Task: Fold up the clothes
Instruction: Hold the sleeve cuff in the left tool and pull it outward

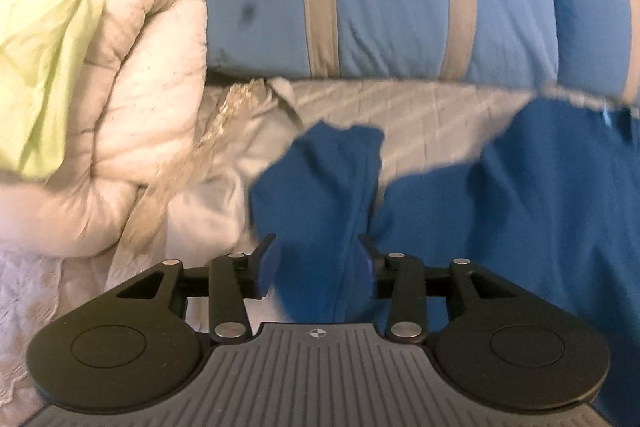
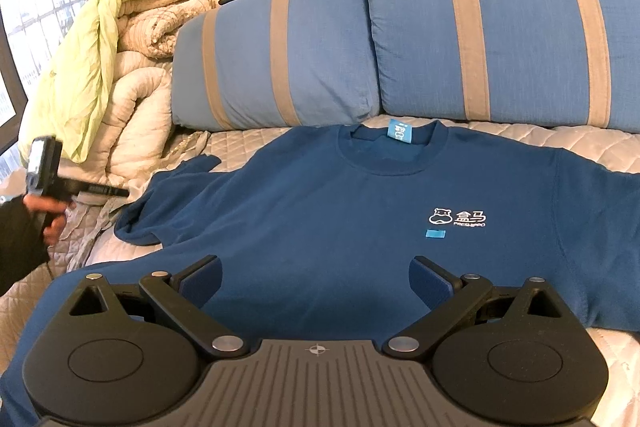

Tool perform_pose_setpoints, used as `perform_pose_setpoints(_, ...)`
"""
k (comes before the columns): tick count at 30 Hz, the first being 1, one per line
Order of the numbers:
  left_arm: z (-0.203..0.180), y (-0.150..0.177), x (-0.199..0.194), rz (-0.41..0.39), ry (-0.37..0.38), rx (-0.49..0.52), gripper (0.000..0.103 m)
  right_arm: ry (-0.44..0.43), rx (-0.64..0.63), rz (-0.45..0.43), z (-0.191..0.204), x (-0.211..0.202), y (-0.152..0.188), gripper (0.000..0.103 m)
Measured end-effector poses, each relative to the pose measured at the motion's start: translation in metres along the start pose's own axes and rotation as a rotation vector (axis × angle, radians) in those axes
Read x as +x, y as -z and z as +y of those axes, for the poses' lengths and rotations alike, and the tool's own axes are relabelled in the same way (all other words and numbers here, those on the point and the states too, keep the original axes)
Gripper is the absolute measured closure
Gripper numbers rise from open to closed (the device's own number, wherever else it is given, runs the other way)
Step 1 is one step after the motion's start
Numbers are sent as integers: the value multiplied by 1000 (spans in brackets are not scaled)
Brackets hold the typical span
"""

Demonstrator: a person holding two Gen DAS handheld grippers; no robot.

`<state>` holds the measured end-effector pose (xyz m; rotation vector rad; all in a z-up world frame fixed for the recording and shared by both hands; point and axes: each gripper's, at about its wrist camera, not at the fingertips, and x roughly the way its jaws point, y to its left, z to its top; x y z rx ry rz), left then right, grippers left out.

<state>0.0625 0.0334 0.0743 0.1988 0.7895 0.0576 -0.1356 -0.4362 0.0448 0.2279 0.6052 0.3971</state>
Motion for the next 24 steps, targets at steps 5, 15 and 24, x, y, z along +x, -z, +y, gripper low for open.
perform_pose_setpoints(5, 3, -27, 17, -30, 50, -33, 63, -9, 11, 3, -1, 1, 0, 3)
perform_pose_setpoints(15, -18, -44, 85, -5, 122, 36, 63, -25, 41, 13, -5, 4, -1, 3)
perform_pose_setpoints(24, -27, -49, 109, 34, 86, 78, 86, -30, 72, 25, -10, 7, -2, 3)
